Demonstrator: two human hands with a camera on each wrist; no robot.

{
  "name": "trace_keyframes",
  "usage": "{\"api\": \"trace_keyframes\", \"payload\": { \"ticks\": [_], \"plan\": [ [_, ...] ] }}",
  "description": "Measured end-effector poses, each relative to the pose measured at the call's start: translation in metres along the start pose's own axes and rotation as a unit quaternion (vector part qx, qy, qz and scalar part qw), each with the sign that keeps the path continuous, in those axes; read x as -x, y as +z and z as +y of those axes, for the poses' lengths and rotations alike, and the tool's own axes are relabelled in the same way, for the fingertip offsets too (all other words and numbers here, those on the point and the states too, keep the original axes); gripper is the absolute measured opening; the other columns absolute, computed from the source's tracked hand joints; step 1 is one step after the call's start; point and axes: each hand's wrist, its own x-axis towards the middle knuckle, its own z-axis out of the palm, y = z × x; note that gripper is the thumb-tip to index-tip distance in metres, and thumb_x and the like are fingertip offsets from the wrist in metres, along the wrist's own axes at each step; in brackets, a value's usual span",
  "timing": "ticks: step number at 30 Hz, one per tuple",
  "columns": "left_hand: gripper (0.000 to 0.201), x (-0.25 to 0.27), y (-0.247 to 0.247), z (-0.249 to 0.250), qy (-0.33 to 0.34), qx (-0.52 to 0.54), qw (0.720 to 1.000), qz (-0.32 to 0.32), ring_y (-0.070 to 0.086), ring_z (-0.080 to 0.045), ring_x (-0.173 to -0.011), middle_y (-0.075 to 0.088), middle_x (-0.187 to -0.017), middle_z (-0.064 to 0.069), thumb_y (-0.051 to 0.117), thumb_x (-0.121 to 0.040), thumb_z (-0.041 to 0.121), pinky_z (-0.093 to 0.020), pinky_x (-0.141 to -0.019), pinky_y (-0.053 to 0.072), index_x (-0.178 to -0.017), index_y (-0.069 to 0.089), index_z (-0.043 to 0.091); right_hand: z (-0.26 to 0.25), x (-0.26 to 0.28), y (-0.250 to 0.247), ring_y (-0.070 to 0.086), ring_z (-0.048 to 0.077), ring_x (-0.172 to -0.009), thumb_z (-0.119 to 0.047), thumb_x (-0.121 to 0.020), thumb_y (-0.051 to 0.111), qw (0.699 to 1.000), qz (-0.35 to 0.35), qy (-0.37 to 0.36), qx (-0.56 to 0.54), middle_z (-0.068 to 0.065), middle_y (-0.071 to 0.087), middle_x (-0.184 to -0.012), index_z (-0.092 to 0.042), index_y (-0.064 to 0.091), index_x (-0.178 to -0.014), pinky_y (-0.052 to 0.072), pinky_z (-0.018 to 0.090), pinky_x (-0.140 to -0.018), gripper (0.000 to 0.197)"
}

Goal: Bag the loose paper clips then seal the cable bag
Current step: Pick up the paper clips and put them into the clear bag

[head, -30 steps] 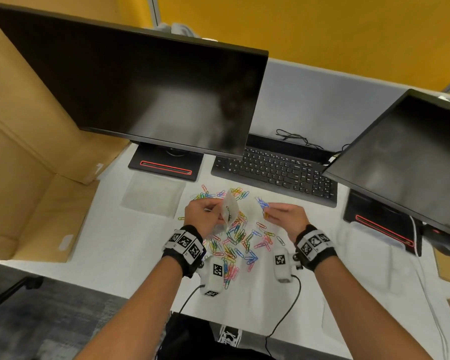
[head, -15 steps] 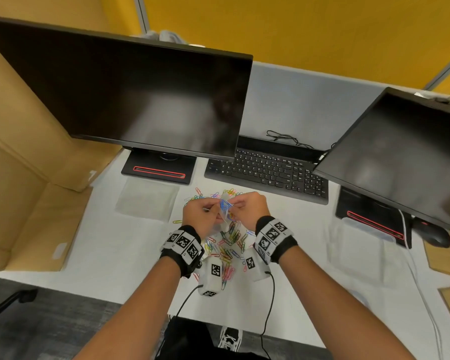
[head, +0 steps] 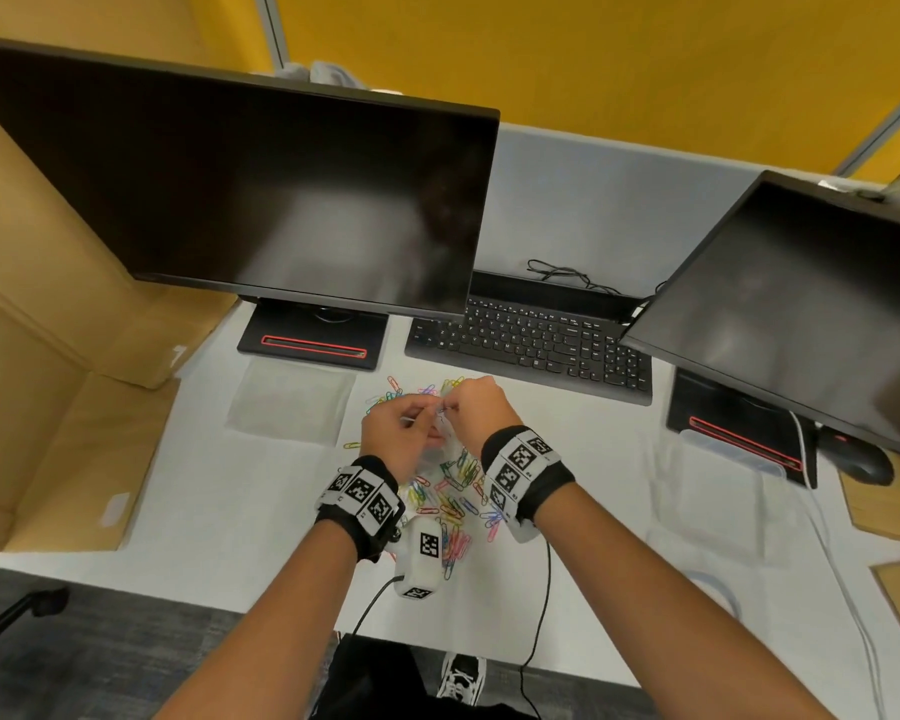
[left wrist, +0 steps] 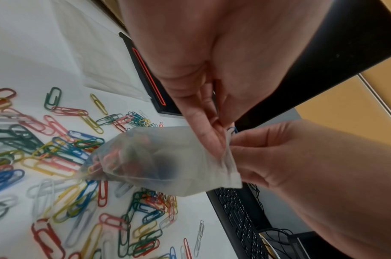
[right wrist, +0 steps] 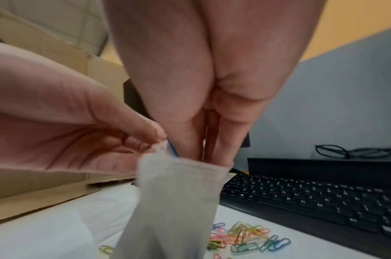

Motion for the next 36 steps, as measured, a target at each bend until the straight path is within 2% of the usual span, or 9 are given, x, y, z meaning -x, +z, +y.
{"api": "trace_keyframes", "payload": {
  "ticks": [5, 9, 11, 13, 17, 24, 29, 32, 36],
  "plan": [
    [0.013, -0.002, -0.011, 0.001, -0.014, 0.024, 1.000, 0.005, 0.072, -0.027, -0.082, 0.074, -0.082, -0.006, 0.067, -0.092, 0.015, -0.049, -0.078, 0.061, -0.089, 0.076, 0.024, 0.003, 0.016, -0.006, 0.056, 0.022, -0.079, 0.014, -0.081, 0.046, 0.992, -0.010, -0.086, -0.093, 0.010, 0.067, -0.088, -0.008, 0.075, -0.095, 0.044, 0.026, -0.070, 0.039],
    [0.013, 0.001, -0.023, 0.013, -0.025, 0.088, 0.996, 0.017, 0.068, -0.026, -0.073, 0.069, -0.083, -0.013, 0.063, -0.093, 0.005, -0.037, -0.067, 0.063, -0.092, 0.073, 0.013, 0.047, 0.019, -0.009, 0.066, 0.013, -0.095, 0.010, -0.090, 0.046, 0.943, 0.138, -0.013, -0.303, 0.002, 0.071, -0.106, -0.012, 0.075, -0.098, 0.054, 0.024, -0.090, 0.038],
    [0.012, 0.002, -0.032, 0.016, -0.018, 0.097, 0.995, 0.027, 0.067, -0.023, -0.073, 0.068, -0.089, -0.017, 0.063, -0.093, 0.004, -0.029, -0.063, 0.062, -0.100, 0.072, 0.006, 0.079, 0.018, 0.006, 0.059, 0.020, -0.114, 0.002, -0.094, 0.044, 0.965, 0.143, 0.067, -0.209, 0.007, 0.064, -0.125, -0.013, 0.069, -0.114, 0.043, 0.026, -0.103, 0.036],
    [0.015, 0.002, -0.039, 0.016, -0.014, 0.107, 0.994, 0.035, 0.066, -0.021, -0.070, 0.067, -0.092, -0.021, 0.062, -0.093, 0.002, -0.028, -0.062, 0.062, -0.104, 0.071, 0.000, 0.096, 0.017, 0.038, 0.039, 0.025, -0.136, -0.011, -0.099, 0.040, 0.986, 0.037, 0.124, -0.109, 0.011, 0.040, -0.149, -0.012, 0.047, -0.139, 0.028, 0.030, -0.113, 0.041],
    [0.017, 0.004, -0.043, 0.019, -0.002, 0.123, 0.992, 0.038, 0.067, -0.011, -0.064, 0.067, -0.092, -0.022, 0.064, -0.091, 0.001, -0.030, -0.064, 0.062, -0.107, 0.070, -0.001, 0.080, 0.019, 0.089, 0.020, 0.023, -0.146, -0.030, -0.103, 0.031, 0.995, -0.008, 0.052, -0.084, 0.007, 0.015, -0.160, -0.022, 0.023, -0.151, 0.024, 0.036, -0.117, 0.049],
    [0.018, 0.009, -0.046, 0.022, -0.007, 0.123, 0.991, 0.047, 0.068, -0.011, -0.067, 0.068, -0.093, -0.016, 0.064, -0.092, 0.006, -0.023, -0.060, 0.060, -0.108, 0.070, 0.001, 0.062, 0.004, 0.094, 0.052, 0.029, -0.114, -0.004, -0.092, 0.051, 0.992, 0.027, -0.091, 0.087, 0.009, 0.052, -0.130, -0.018, 0.049, -0.137, 0.048, 0.036, -0.092, 0.046],
    [0.017, 0.016, -0.045, 0.019, -0.014, 0.131, 0.990, 0.040, 0.067, -0.020, -0.078, 0.067, -0.098, -0.014, 0.065, -0.091, 0.004, -0.023, -0.059, 0.060, -0.106, 0.071, 0.001, 0.076, -0.006, 0.090, 0.062, 0.017, -0.081, -0.012, -0.091, 0.058, 0.999, 0.049, 0.018, -0.010, 0.000, 0.067, -0.094, -0.022, 0.073, -0.106, 0.051, 0.023, -0.075, 0.024],
    [0.018, 0.017, -0.041, 0.014, -0.019, 0.131, 0.991, 0.032, 0.068, -0.019, -0.078, 0.068, -0.100, -0.015, 0.064, -0.091, 0.004, -0.028, -0.063, 0.062, -0.107, 0.070, 0.000, 0.088, -0.003, 0.079, 0.065, 0.010, -0.071, -0.018, -0.079, 0.076, 0.949, 0.066, 0.164, -0.261, -0.002, 0.074, -0.081, -0.016, 0.079, -0.083, 0.052, 0.018, -0.076, 0.005],
    [0.018, 0.017, -0.032, 0.008, -0.023, 0.130, 0.991, 0.017, 0.067, -0.015, -0.070, 0.068, -0.095, -0.016, 0.062, -0.093, 0.004, -0.034, -0.067, 0.063, -0.108, 0.071, 0.000, 0.094, 0.013, 0.057, 0.072, 0.026, -0.088, -0.001, -0.076, 0.077, 0.768, 0.062, 0.218, -0.600, 0.019, 0.073, -0.097, -0.005, 0.076, -0.089, 0.058, 0.030, -0.081, 0.014]
  ]
}}
